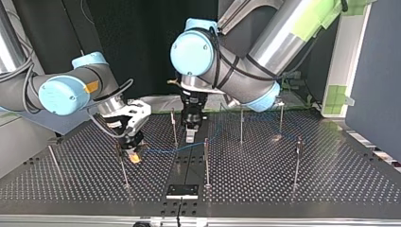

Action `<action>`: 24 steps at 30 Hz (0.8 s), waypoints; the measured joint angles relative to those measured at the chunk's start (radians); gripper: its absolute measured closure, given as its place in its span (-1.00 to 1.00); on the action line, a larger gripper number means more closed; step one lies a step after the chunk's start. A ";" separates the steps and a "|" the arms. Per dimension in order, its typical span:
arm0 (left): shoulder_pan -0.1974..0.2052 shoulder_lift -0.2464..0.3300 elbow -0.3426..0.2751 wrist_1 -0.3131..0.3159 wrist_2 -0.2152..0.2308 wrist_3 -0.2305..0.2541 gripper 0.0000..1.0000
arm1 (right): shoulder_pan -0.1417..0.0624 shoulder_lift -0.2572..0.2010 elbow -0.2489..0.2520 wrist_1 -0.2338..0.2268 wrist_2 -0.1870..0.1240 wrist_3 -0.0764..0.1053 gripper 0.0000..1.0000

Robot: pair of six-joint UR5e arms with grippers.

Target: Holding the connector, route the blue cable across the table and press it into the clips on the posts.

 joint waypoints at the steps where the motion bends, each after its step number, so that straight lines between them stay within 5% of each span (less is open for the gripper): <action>1: 0.001 -0.008 0.008 -0.001 -0.001 0.000 -0.96 | 0.000 0.000 0.000 0.000 0.000 0.000 1.00; 24: -0.001 -0.149 0.191 -0.064 -0.007 0.013 -0.96 | -0.004 0.001 0.000 0.000 0.000 0.000 1.00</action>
